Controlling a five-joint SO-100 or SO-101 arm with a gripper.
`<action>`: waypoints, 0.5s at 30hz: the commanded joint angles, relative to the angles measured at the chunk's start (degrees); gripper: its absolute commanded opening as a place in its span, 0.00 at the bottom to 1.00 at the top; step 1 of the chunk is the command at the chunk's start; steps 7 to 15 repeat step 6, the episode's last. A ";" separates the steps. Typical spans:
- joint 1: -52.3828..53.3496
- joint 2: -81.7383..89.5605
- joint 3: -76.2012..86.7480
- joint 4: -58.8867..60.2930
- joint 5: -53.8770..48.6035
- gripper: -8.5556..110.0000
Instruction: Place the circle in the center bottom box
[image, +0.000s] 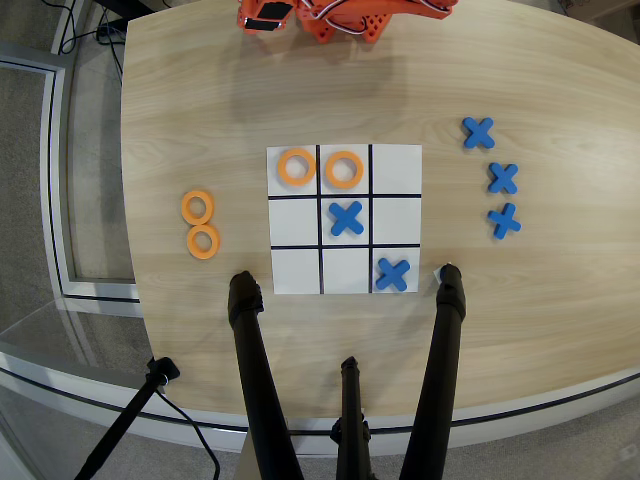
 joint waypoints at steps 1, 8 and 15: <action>0.35 0.97 3.25 0.53 0.18 0.07; 0.35 0.97 3.25 0.53 0.18 0.07; 0.35 0.97 3.25 0.53 0.18 0.07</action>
